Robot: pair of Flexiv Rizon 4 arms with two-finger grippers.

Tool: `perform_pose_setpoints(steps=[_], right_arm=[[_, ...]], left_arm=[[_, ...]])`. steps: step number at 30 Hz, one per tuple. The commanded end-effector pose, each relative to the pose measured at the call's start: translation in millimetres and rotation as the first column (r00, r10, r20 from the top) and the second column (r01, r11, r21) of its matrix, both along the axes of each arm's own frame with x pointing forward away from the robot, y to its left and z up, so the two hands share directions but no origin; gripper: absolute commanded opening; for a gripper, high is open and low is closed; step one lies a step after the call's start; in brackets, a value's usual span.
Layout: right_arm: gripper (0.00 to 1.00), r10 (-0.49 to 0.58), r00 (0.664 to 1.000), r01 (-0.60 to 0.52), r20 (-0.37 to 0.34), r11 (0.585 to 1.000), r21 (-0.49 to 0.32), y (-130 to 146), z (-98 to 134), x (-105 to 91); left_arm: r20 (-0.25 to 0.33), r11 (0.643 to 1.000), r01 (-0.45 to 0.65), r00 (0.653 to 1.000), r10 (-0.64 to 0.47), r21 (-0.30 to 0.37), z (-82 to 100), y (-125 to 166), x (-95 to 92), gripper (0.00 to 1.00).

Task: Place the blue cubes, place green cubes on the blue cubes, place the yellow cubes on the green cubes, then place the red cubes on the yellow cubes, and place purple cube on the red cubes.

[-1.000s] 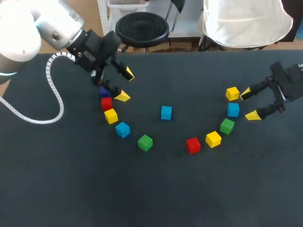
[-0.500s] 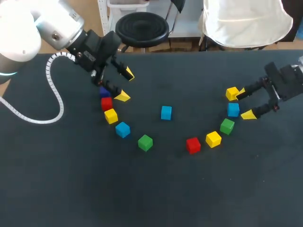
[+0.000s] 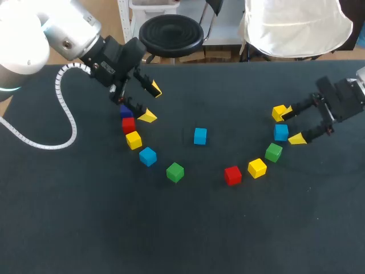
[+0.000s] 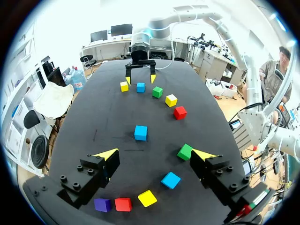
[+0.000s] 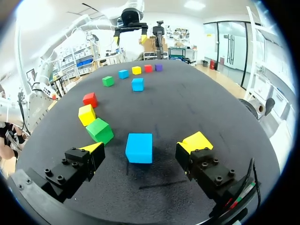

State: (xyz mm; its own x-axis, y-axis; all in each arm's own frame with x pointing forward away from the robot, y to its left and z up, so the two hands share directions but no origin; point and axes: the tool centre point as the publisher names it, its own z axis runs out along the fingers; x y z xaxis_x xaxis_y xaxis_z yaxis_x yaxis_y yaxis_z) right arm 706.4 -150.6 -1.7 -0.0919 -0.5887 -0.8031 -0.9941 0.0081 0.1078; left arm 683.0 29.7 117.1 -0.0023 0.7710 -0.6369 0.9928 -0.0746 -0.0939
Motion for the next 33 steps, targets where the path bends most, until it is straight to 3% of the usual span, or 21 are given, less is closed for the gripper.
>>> perform_pose_setpoints(steps=[1,14,15,17,21,24,33], right_arm=[[1.0,0.028,1.0,-0.028,-0.008,1.0,0.005,1.7,-2.9,5.4],[1.0,0.062,0.998,-0.062,-0.016,0.998,0.003,7.6,-7.0,5.0],[0.9,0.064,0.998,-0.064,-0.016,0.998,0.002,8.1,-7.3,5.0],[0.49,0.066,0.998,-0.066,-0.014,0.998,0.001,8.7,-7.5,5.1],[0.33,0.066,0.998,-0.066,-0.009,0.998,-0.003,9.1,-7.5,5.0],[0.0,0.063,0.998,-0.063,-0.004,0.998,-0.005,8.7,-6.9,3.9],[0.0,0.062,0.998,-0.062,0.01,0.998,-0.016,7.4,-4.9,1.3]], left_arm=[[-0.002,1.0,0.002,1.0,-0.002,0.003,0.0,-0.3,1.0,1.0],[-0.002,1.0,0.002,1.0,-0.002,0.003,0.0,-0.3,1.0,1.0],[-0.002,1.0,0.002,1.0,-0.002,0.003,0.0,-0.3,1.0,1.0],[-0.002,1.0,0.002,1.0,-0.002,0.003,0.0,-0.3,1.0,1.0],[-0.002,1.0,0.002,1.0,-0.002,0.003,0.0,-0.3,1.0,1.0],[-0.002,1.0,0.002,1.0,-0.002,0.003,0.0,-0.3,1.0,1.0],[-0.002,1.0,0.002,1.0,-0.002,0.003,0.0,-0.3,1.0,1.0]])
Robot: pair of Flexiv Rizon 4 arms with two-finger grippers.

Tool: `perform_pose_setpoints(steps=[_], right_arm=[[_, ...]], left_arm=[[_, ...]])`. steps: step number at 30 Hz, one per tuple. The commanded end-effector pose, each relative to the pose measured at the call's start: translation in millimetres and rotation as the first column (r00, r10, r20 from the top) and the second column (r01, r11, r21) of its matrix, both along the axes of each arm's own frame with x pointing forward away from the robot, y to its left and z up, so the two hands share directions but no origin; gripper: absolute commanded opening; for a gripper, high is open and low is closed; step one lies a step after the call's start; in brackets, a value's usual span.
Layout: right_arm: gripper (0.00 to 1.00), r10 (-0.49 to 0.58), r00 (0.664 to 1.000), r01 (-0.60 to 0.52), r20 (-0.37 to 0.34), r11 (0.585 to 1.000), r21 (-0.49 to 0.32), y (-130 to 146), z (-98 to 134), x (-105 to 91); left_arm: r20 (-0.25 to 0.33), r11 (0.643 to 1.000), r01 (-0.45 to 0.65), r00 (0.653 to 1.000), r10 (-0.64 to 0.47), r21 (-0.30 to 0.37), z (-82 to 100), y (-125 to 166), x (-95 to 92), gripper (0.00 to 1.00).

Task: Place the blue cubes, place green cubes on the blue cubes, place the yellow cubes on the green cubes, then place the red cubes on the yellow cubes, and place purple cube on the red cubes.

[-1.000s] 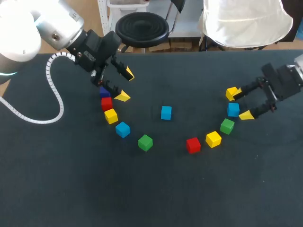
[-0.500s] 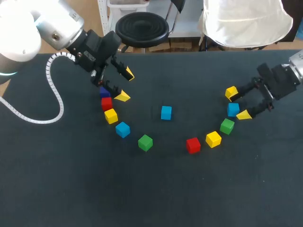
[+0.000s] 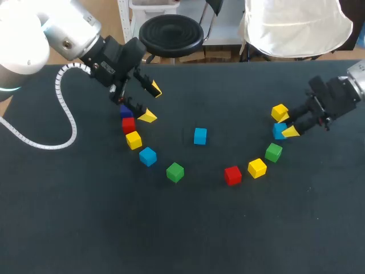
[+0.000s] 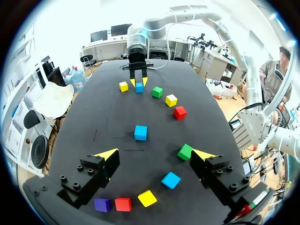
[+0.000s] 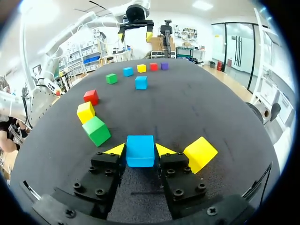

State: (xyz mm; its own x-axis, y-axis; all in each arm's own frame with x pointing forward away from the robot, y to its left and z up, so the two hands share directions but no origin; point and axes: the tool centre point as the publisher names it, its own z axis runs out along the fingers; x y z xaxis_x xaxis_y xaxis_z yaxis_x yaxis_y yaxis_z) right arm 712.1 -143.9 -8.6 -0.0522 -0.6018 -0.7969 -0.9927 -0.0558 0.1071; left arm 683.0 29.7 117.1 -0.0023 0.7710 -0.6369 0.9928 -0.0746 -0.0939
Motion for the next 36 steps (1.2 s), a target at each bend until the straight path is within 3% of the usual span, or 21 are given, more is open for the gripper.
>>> perform_pose_setpoints(steps=[1,11,19,36], right_arm=[[0.0,-0.002,1.0,0.002,0.011,1.0,-0.006,1,2,-4.7],[0.0,-0.023,0.998,0.026,0.059,0.998,-0.065,10,25,-9.3],[0.0,-0.012,0.995,0.018,0.095,0.998,-0.062,27,47,-17.0],[0.0,0.02,0.996,-0.015,0.082,0.998,-0.062,79,57,-16.4]], left_arm=[[-0.002,1.0,0.002,1.0,-0.002,0.003,0.0,0,1.0,1.0],[-0.002,1.0,0.002,1.0,-0.002,0.003,0.0,0,1.0,1.0],[-0.002,1.0,0.002,1.0,-0.002,0.003,0.0,0,1.0,1.0],[-0.002,1.0,0.002,1.0,-0.002,0.003,0.0,0,1.0,1.0]])
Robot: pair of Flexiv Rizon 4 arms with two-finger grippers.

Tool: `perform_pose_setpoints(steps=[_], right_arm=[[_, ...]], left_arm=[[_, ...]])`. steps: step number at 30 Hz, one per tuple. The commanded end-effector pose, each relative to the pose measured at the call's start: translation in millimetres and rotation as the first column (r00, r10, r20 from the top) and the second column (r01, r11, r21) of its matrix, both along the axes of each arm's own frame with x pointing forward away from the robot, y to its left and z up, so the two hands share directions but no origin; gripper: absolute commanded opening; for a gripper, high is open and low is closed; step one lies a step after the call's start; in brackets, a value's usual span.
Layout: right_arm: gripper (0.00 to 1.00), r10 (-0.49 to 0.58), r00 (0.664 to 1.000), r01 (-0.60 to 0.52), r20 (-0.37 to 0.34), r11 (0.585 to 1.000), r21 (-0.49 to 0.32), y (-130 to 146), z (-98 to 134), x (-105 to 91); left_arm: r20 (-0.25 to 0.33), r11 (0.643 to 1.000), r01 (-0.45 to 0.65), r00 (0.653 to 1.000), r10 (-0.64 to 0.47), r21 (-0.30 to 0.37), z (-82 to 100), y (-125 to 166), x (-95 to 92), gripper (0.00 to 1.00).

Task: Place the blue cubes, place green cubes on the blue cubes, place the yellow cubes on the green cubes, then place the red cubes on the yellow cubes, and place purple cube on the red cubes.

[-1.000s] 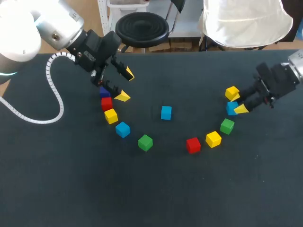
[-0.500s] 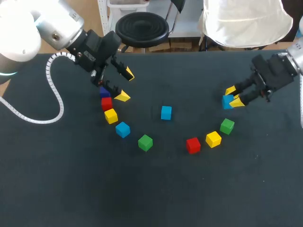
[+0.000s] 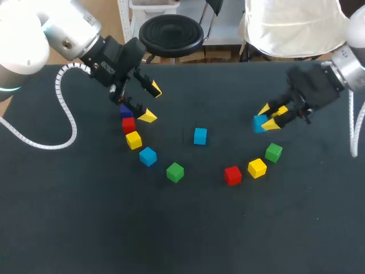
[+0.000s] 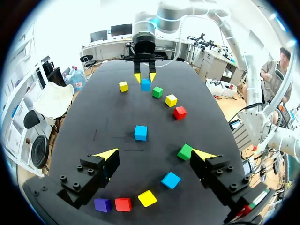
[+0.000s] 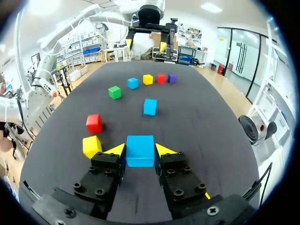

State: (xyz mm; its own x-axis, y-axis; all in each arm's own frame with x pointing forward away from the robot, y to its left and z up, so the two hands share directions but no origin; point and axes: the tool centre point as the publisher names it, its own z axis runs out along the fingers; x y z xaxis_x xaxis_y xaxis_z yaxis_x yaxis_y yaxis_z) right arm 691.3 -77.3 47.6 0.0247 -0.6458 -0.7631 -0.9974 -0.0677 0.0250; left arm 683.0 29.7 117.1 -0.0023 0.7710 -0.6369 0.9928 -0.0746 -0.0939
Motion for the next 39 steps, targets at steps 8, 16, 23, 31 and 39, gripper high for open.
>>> perform_pose_setpoints(steps=[8,16,23,31,39], right_arm=[[0.0,-0.025,0.998,0.024,-0.055,0.999,-0.024,25,-3,5.2],[0.0,-0.039,0.998,0.037,-0.058,0.999,-0.028,25,-3,4.9],[0.0,-0.039,0.998,0.037,-0.058,0.999,-0.028,25,-3,4.9],[0.0,-0.039,0.998,0.037,-0.058,0.999,-0.028,25,-3,4.9],[0.0,-0.039,0.998,0.037,-0.058,0.999,-0.028,25,-3,4.9]], left_arm=[[-0.002,1.0,0.002,1.0,-0.002,0.003,0.0,0,1.1,1.0],[-0.002,1.0,0.002,1.0,-0.002,0.003,0.0,0,1.1,1.0],[-0.002,1.0,0.002,1.0,-0.002,0.003,0.0,0,1.1,1.0],[-0.002,1.0,0.002,1.0,-0.002,0.003,0.0,0,1.1,1.0],[-0.002,1.0,0.002,1.0,-0.002,0.003,0.0,0,1.1,1.0]])
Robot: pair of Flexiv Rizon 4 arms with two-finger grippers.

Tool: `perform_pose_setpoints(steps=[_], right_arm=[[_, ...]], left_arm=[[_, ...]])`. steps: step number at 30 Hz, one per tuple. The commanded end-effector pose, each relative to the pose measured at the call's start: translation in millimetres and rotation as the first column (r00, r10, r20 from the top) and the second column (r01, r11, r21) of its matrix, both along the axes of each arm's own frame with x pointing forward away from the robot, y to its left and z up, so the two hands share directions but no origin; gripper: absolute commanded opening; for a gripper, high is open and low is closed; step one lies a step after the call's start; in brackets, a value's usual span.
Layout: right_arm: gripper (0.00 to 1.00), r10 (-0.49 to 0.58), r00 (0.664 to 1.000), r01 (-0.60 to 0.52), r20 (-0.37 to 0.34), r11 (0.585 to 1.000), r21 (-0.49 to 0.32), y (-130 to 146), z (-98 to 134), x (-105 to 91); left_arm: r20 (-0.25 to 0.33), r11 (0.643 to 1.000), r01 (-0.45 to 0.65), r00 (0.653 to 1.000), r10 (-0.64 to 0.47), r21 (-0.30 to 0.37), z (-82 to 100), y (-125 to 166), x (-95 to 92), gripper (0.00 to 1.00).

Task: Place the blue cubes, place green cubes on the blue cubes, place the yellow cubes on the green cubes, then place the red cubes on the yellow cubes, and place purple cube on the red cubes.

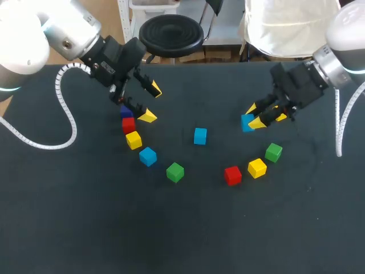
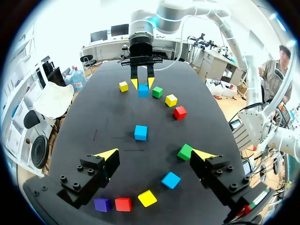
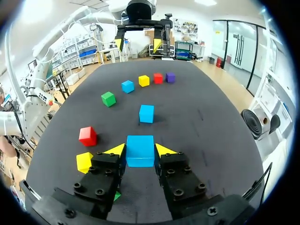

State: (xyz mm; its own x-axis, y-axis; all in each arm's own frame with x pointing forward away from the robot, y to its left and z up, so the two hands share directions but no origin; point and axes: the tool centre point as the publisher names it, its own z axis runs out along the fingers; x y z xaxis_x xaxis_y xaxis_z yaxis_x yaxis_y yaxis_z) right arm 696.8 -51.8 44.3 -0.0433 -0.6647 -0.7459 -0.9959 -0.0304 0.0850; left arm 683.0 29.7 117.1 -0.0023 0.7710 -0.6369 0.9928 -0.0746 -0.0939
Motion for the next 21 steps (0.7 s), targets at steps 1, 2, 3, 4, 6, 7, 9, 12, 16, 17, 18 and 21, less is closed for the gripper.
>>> perform_pose_setpoints(steps=[1,2,3,4,6,7,9,12,16,17,18,21], right_arm=[[0.0,-0.002,1.0,0.002,0.0,1.0,-0.001,0,1,-0.6],[0.0,0.004,1.0,-0.004,0.004,1.0,-0.003,2,2,-2.8],[0.0,-0.006,1.0,0.006,0.008,1.0,-0.024,3,3,-4.3],[0.0,-0.016,1.0,0.016,0.002,0.999,-0.039,5,2,-5.5],[0.0,-0.019,1.0,0.019,0.0,0.999,-0.036,10,0,-7.5],[0.0,-0.023,1.0,0.023,-0.001,0.999,-0.034,12,-2,-8.5],[0.0,-0.026,1.0,0.026,0.0,0.999,-0.032,19,-5,-10.8],[0.0,0.005,1.0,-0.005,0.0,1.0,-0.029,35,-13,-14.4],[0.0,0.046,0.999,-0.046,-0.007,0.999,0.008,45,-24,-14.3],[0.0,0.048,0.999,-0.048,-0.01,0.999,0.013,46,-27,-13.2],[0.0,0.055,0.998,-0.055,-0.009,0.998,0.021,47,-28,-12.2],[0.0,0.067,0.998,-0.067,0.006,0.998,0.019,53,-30,-8.6]], left_arm=[[-0.002,1.0,0.002,1.0,-0.002,0.003,0.0,0,1.0,1.0],[-0.002,1.0,0.002,1.0,-0.002,0.003,0.0,0,1.0,1.0],[-0.002,1.0,0.002,1.0,-0.002,0.003,0.0,0,1.0,1.0],[-0.002,1.0,0.002,1.0,-0.002,0.003,0.0,0,1.0,1.0],[-0.002,1.0,0.002,1.0,-0.002,0.003,0.0,0,1.0,1.0],[-0.002,1.0,0.002,1.0,-0.002,0.003,0.0,0,1.0,1.0],[-0.002,1.0,0.002,1.0,-0.002,0.003,0.0,0,1.0,1.0],[-0.002,1.0,0.002,1.0,-0.002,0.003,0.0,0,1.0,1.0],[-0.002,1.0,0.002,1.0,-0.002,0.003,0.0,0,1.0,1.0],[-0.002,1.0,0.002,1.0,-0.002,0.003,0.0,0,1.0,1.0],[-0.002,1.0,0.002,1.0,-0.002,0.003,0.0,0,1.0,1.0],[-0.002,1.0,0.002,1.0,-0.002,0.003,0.0,0,1.0,1.0]])
